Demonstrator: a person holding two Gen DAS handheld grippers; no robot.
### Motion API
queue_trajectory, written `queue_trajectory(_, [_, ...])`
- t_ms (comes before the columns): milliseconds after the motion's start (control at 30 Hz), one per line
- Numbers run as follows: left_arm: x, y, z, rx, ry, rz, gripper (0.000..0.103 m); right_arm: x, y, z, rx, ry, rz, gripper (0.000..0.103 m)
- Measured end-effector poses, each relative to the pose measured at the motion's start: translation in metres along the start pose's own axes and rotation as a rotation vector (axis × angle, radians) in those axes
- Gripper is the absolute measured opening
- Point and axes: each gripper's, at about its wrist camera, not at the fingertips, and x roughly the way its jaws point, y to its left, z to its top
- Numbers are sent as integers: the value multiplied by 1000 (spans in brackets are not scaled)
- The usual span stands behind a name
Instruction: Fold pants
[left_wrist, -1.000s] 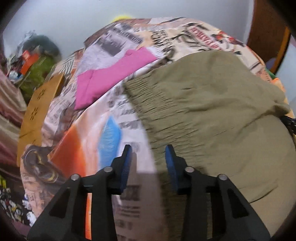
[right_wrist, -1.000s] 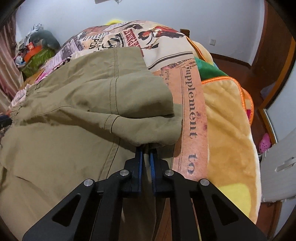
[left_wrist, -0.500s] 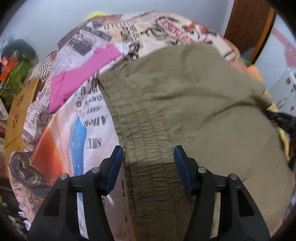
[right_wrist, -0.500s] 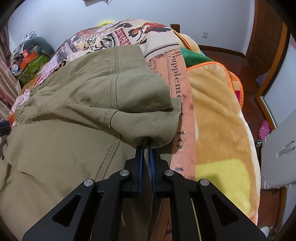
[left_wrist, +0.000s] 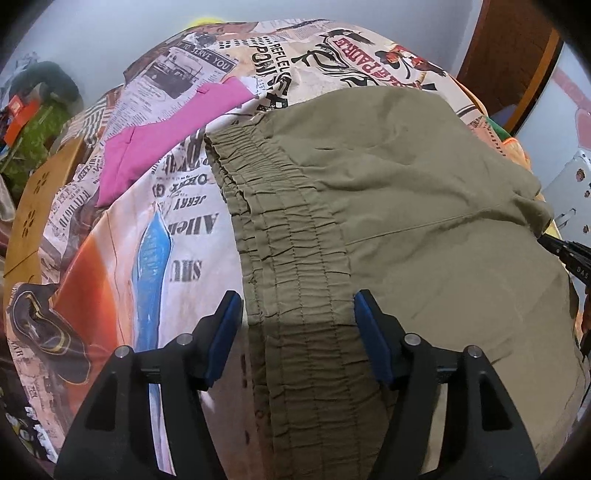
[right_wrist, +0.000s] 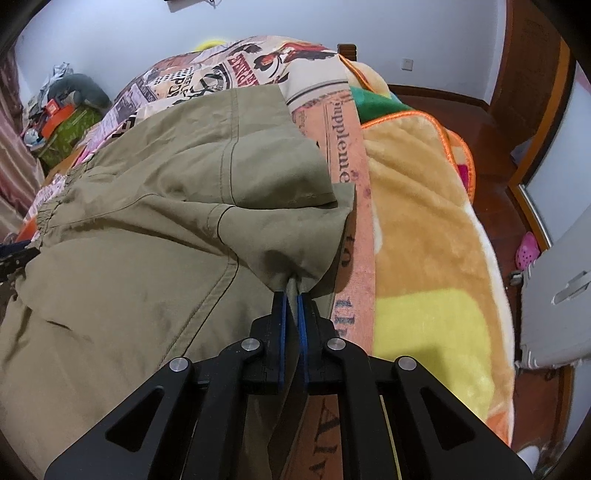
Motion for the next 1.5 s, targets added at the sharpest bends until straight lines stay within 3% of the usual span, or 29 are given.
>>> queue_trajectory(200, [-26, 3, 9, 7, -55, 7, 64, -25, -7, 11, 26, -48, 32, 16])
queue_trajectory(267, [-33, 7, 15, 6, -80, 17, 64, -33, -9, 22, 29, -87, 35, 31])
queue_trajectory(367, [-37, 13, 26, -2, -103, 34, 64, -38, -9, 36, 29, -142, 21, 39])
queue_trajectory(700, [-16, 21, 52, -21, -82, 21, 64, 0, -11, 63, 18, -109, 9, 39])
queue_trajectory(1033, [29, 10, 48, -13, 9, -5, 67, 27, -19, 60, 89, -47, 102, 39])
queue_trajectory(1267, [35, 12, 42, -44, 5, -7, 69, 22, -12, 58, 24, -69, 70, 14])
queue_trajectory(1500, [35, 11, 40, -33, -10, 26, 71, 8, 1, 68, -72, -126, 1, 11])
